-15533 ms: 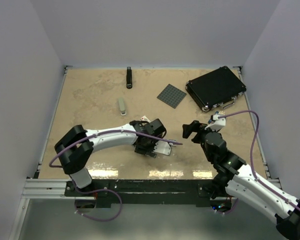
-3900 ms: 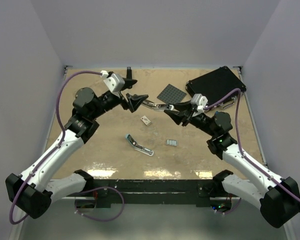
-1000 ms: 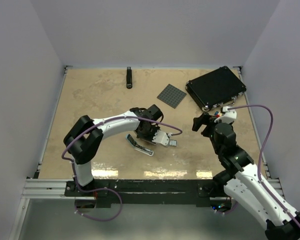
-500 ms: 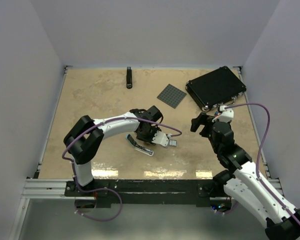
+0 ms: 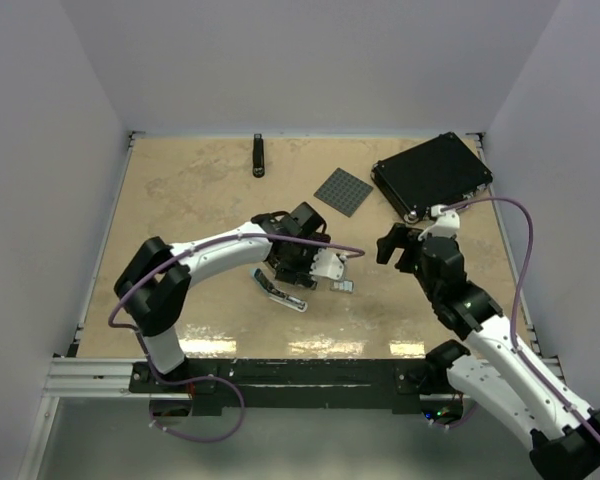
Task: Load the staples into the stapler
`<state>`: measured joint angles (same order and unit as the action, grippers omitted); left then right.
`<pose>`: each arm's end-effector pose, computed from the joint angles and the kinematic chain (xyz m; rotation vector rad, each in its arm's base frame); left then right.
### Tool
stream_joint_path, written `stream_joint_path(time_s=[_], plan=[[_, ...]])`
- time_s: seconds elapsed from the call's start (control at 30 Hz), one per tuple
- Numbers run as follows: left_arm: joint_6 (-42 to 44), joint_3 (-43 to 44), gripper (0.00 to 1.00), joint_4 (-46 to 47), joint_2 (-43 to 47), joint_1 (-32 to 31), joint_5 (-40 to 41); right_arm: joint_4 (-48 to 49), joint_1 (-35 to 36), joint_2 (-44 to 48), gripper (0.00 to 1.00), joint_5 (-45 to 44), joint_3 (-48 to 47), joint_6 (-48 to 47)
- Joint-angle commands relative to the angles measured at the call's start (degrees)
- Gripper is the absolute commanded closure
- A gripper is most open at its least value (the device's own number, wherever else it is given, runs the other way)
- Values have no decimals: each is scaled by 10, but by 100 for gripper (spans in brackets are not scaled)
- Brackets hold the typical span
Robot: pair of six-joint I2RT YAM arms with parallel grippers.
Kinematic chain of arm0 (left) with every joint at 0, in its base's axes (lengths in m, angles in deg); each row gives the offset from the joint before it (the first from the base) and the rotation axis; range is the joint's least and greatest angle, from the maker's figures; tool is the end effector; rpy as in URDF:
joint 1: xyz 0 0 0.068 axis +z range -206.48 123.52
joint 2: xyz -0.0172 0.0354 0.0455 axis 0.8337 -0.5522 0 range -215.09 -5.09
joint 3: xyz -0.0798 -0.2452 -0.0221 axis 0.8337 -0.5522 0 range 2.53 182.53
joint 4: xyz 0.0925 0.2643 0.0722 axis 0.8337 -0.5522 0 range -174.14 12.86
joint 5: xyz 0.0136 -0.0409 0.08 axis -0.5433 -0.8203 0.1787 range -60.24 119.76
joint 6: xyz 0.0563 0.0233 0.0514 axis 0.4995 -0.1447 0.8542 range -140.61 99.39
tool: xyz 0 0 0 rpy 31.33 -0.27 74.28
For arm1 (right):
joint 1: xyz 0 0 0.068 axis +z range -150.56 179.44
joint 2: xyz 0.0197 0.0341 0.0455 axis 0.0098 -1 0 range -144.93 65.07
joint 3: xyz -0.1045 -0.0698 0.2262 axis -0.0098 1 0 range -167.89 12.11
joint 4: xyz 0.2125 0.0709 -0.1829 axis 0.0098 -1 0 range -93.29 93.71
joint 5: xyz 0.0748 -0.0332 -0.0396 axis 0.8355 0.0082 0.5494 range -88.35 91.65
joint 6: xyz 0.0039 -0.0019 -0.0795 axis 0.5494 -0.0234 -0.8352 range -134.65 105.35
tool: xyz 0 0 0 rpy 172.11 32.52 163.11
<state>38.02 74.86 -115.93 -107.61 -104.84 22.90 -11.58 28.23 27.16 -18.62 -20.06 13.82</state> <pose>0.2546 -0.2987 0.1382 2.2395 1.6191 -0.1190 0.2142 0.0907 0.2494 0.2296 1.9143 0.3296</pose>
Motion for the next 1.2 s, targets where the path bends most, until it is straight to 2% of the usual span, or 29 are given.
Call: stream_joint_path(time_s=[0.0, 0.07, 0.13, 0.17, 0.23, 0.27, 0.37, 0.47, 0.63, 0.8, 0.93, 1.17], plan=[[-102, 29, 11, 105, 100, 4, 6, -33, -2, -56, 1, 38, -71, -16], [-162, 15, 9, 164, 138, 8, 18, -62, -1, -101, 2, 53, -96, -6], [-215, -4, 3, 228, 165, 23, 42, -82, -1, -144, 2, 76, -109, 0], [-277, -11, 0, 249, 192, 29, 53, -100, -1, -158, 3, 84, -123, 5], [-344, -38, 0, 307, 219, 59, 93, -117, -1, -198, 5, 109, -135, 11], [-424, -47, 0, 324, 245, 71, 112, -137, 0, -212, 8, 113, -148, 20], [-546, -92, 0, 361, 299, 123, 180, -173, 12, -260, 16, 112, -167, 30], [-603, -148, 0, 397, 348, 165, 233, -200, 40, -300, 27, 102, -188, 42], [-654, -256, 0, 463, 419, 235, 296, -231, 86, -367, 42, 80, -220, 69], [-634, -349, 0, 547, 476, 237, 394, -219, 108, -423, 57, 97, -236, 88], [-625, -392, 0, 592, 503, 236, 399, -214, 122, -454, 67, 99, -251, 90], [-593, -407, 0, 621, 507, 215, 402, -195, 131, -494, 70, 103, -258, 96]])
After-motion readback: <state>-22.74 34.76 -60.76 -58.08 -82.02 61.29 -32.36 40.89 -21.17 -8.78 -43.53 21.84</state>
